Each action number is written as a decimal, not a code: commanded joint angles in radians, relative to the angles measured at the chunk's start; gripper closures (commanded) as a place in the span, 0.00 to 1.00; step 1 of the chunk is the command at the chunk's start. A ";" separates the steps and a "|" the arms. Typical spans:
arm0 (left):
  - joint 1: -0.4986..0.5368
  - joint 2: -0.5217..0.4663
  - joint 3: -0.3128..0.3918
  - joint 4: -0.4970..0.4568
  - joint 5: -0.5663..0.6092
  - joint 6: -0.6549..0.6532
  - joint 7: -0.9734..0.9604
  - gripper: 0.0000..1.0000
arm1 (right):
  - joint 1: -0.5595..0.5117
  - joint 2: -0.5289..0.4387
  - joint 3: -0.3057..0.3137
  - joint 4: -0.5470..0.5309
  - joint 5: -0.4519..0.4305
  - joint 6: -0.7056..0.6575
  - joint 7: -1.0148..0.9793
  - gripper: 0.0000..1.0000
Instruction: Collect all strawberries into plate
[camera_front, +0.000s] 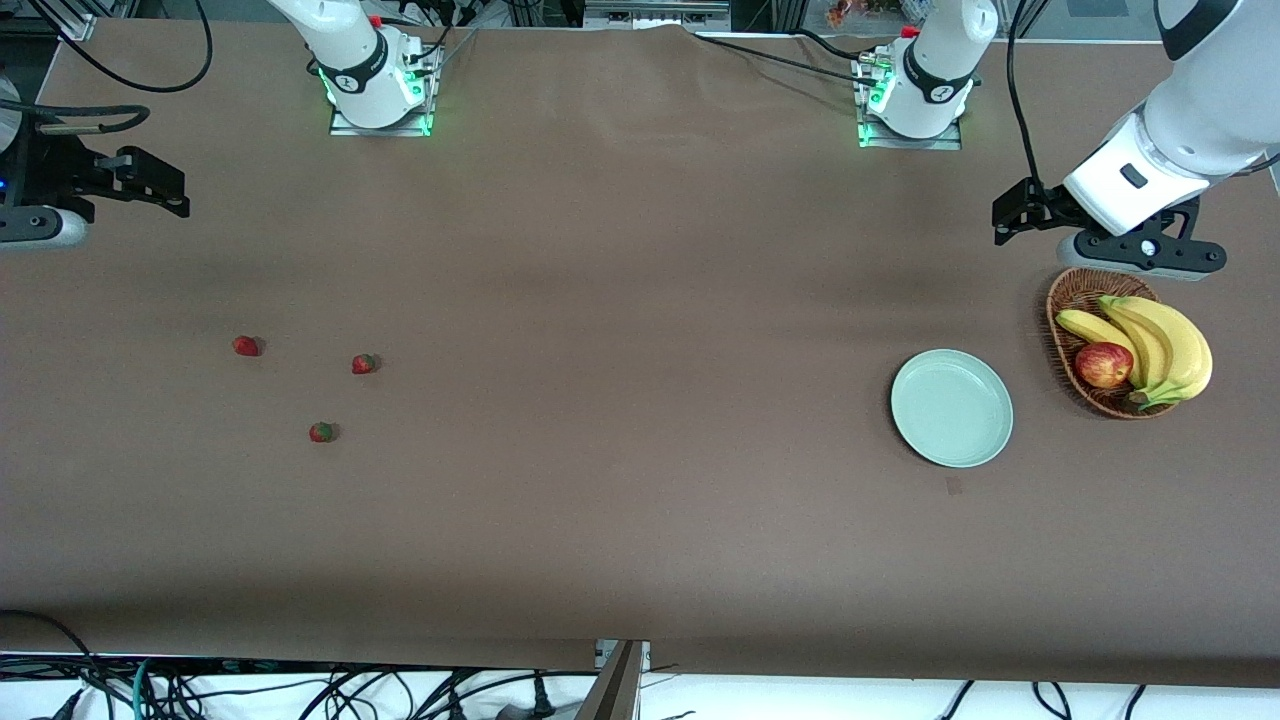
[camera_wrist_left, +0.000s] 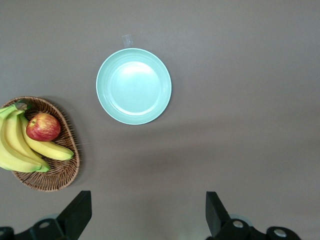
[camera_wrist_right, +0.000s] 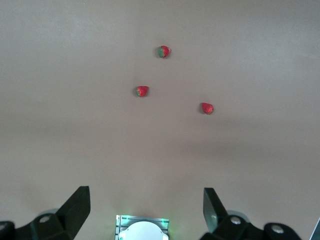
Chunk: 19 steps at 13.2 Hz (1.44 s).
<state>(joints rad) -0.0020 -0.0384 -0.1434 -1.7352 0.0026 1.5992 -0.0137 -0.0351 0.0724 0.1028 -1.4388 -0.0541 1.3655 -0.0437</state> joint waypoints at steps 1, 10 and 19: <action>0.002 0.000 -0.008 0.020 -0.001 -0.024 -0.008 0.00 | -0.006 0.015 0.005 0.028 0.016 -0.005 0.008 0.00; 0.002 0.000 -0.007 0.020 -0.006 -0.025 -0.008 0.00 | -0.008 0.150 0.005 0.023 0.010 0.102 -0.010 0.00; 0.007 0.006 -0.005 0.029 -0.010 -0.027 -0.009 0.00 | 0.032 0.426 0.008 -0.136 0.011 0.426 0.093 0.00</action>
<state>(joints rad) -0.0011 -0.0384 -0.1468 -1.7309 0.0026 1.5934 -0.0149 -0.0091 0.5145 0.1071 -1.4900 -0.0531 1.7244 0.0018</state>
